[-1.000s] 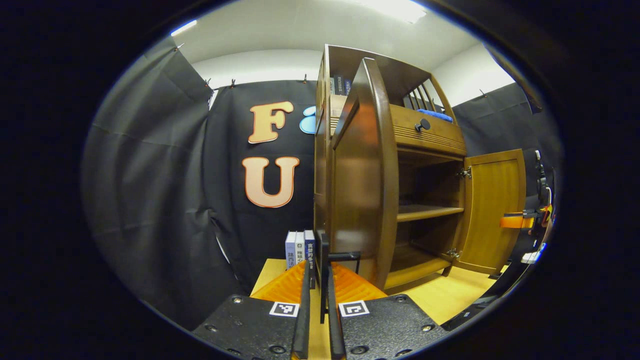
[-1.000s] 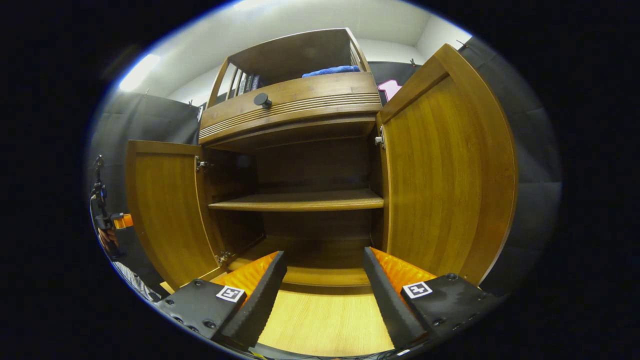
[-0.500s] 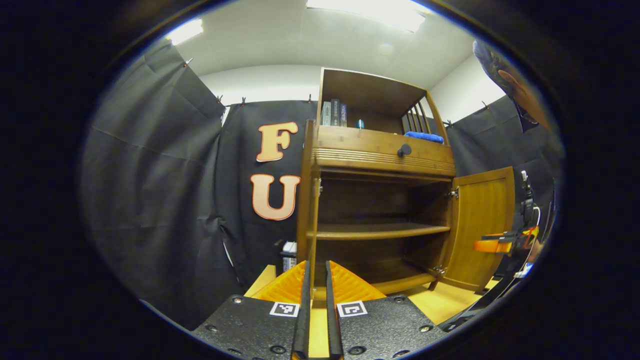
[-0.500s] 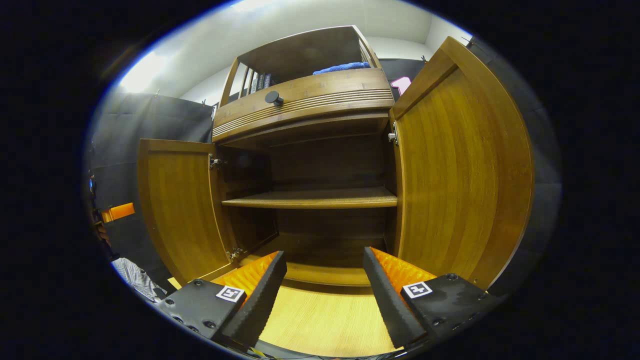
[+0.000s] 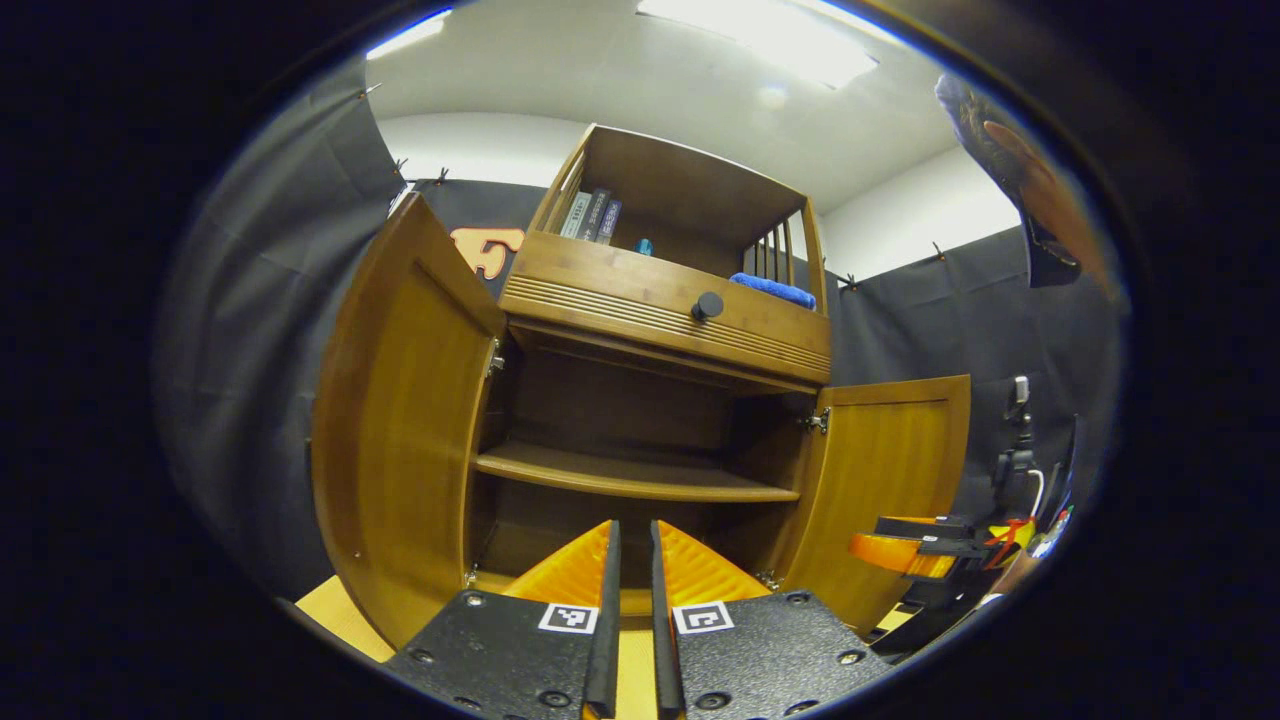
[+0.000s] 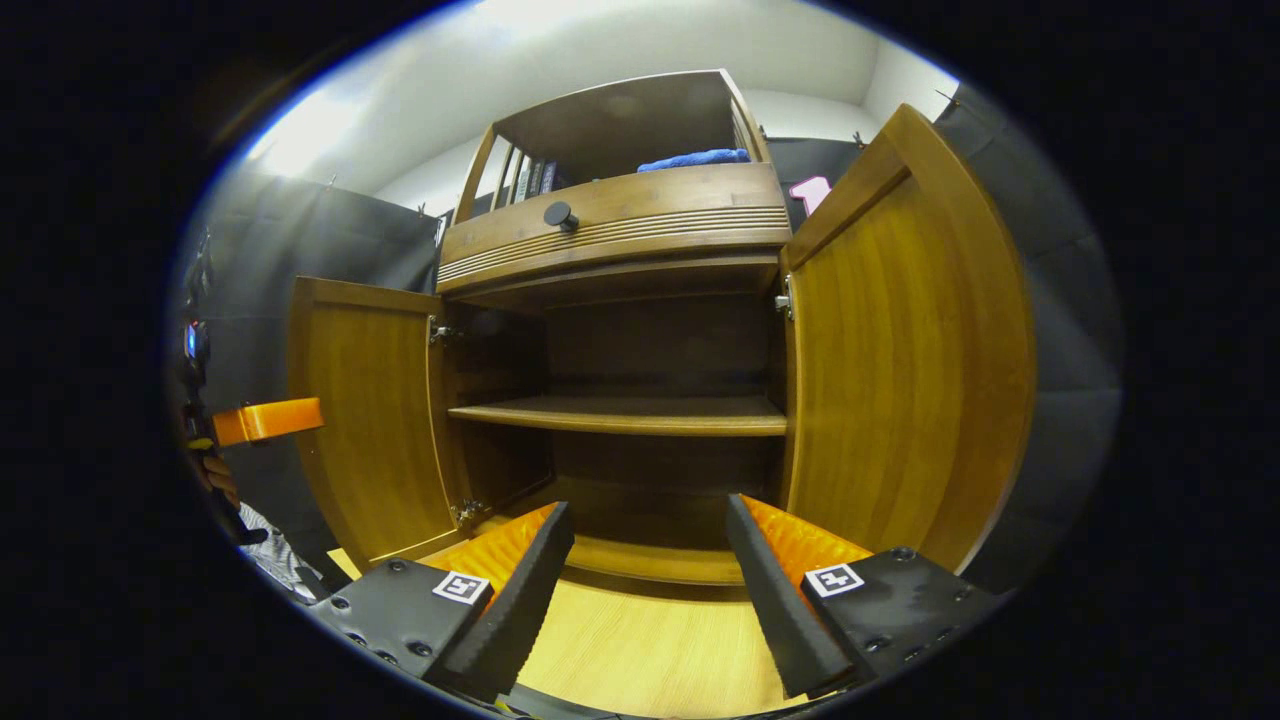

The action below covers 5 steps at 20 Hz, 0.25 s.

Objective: Open the right door of the double-door shoe cabinet with the right hand, and open the left door with the left hand.

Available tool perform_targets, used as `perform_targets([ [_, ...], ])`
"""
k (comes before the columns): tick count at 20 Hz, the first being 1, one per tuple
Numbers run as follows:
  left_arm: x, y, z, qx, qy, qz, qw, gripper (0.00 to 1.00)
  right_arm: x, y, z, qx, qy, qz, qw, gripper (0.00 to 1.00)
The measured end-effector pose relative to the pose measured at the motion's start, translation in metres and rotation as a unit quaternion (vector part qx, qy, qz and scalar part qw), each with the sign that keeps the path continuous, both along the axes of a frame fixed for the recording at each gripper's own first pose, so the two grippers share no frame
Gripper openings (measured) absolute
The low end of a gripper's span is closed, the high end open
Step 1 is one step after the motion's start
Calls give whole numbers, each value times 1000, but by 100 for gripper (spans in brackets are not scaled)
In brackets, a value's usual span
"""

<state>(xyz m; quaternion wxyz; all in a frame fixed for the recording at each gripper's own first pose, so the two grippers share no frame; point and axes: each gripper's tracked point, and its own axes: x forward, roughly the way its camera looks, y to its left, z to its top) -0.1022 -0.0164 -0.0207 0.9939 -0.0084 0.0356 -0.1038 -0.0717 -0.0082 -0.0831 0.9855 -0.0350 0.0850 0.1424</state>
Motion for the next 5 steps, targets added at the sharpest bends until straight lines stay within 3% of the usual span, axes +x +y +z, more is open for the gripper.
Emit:
perform_targets([
  [1,6,-2,-2,7,-3,10,1000,5,0,-3,1,2,-1,-7,1000,94],
  [3,19,0,-6,31,-17,38,999,10,-3,-7,2,8,-4,-14,1000,94],
  [4,24,-3,-9,41,-19,43,998,19,-4,-10,2,10,-4,-18,1000,94],
  [5,30,-13,-14,42,-16,37,998,19,-6,-13,1,11,-3,-22,1000,94],
])
